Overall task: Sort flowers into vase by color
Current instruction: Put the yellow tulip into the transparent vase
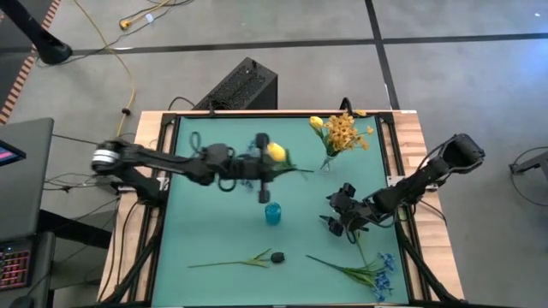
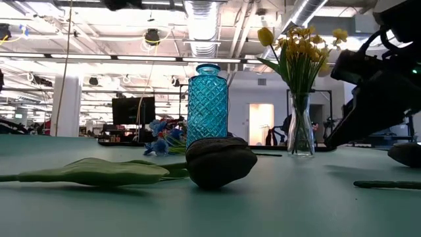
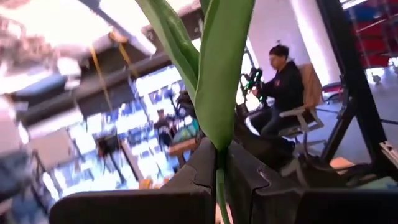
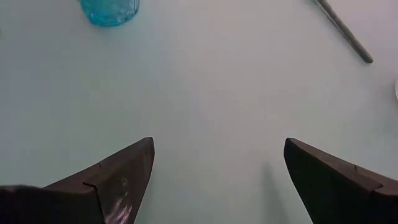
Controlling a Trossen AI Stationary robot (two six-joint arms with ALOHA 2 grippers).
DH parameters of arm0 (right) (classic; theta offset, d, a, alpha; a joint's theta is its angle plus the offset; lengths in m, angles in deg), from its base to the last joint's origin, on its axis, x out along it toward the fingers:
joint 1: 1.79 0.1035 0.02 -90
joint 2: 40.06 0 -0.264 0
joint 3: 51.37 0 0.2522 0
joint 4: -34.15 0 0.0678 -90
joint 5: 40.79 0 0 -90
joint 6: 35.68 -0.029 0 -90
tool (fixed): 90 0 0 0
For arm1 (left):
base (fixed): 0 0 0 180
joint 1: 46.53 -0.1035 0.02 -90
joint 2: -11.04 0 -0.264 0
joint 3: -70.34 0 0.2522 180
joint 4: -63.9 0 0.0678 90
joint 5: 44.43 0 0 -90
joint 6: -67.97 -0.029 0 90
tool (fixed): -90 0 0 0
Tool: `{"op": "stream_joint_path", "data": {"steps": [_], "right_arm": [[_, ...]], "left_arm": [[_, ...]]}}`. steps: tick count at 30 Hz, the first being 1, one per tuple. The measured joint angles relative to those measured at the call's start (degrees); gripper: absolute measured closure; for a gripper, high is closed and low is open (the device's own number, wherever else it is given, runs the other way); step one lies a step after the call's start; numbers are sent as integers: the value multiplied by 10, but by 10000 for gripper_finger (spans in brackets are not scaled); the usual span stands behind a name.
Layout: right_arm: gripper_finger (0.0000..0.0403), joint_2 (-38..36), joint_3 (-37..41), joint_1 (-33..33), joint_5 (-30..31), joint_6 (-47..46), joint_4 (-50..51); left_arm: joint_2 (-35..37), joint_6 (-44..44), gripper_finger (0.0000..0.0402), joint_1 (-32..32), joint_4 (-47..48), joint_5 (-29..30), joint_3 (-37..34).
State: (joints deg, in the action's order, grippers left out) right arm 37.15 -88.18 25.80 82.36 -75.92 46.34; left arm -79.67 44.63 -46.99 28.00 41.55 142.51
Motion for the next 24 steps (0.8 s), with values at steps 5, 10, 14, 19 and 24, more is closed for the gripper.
{"op": "stream_joint_path", "data": {"steps": [5, 10, 14, 19, 24], "right_arm": [[19, 0, 0, 0, 0, 2, -4], [19, 0, 0, 2, 0, 0, -12], [19, 0, 0, 11, 0, -3, -21], [19, 0, 0, 21, 0, -3, -23], [19, 0, 0, 21, 0, -3, -32]], "left_arm": [[-115, -70, 399, -14, 4, -13, 96], [-183, -163, 401, -24, 28, -6, 173], [-203, -162, 401, -36, 45, -9, 199], [-206, -149, 401, -47, 44, -16, 201], [-206, -128, 401, -59, 47, -18, 201]]}}
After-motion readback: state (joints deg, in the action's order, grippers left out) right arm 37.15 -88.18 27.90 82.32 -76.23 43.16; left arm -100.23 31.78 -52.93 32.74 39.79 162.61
